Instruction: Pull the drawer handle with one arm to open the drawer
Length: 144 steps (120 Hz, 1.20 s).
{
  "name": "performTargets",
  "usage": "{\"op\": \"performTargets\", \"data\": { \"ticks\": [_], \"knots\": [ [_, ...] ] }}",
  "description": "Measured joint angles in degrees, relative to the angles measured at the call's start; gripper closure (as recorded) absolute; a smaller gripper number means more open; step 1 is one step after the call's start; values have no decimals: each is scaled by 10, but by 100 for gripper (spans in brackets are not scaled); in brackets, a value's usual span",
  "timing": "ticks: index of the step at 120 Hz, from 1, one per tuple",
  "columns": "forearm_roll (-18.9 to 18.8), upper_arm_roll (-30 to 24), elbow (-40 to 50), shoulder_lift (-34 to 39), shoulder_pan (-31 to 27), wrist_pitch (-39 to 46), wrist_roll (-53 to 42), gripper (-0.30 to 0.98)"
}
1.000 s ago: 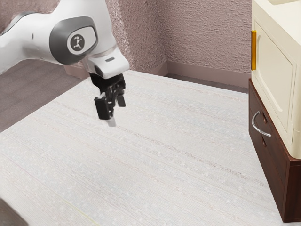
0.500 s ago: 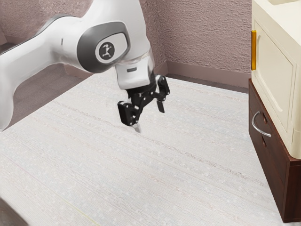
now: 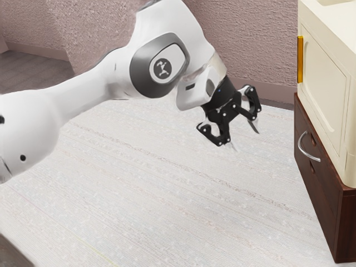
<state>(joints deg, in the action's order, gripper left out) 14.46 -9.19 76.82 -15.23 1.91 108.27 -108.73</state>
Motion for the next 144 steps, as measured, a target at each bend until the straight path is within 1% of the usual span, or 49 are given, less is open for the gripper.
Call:
{"op": "performTargets", "data": {
  "ticks": [12,29,61,84,106,128,144],
  "knots": [
    [23,-15,-28,-24,0,21,-37,37],
    [35,-36,-50,-51,0,40,-83,40],
    [40,-49,-53,-77,2,68,-151,48],
    [40,-55,-55,-89,2,89,-198,50],
    [40,-60,-74,-116,5,103,-235,52],
    [42,-59,-75,-135,-1,110,-264,63],
    [41,-57,-68,-133,-3,112,-280,71]
  ]
}}
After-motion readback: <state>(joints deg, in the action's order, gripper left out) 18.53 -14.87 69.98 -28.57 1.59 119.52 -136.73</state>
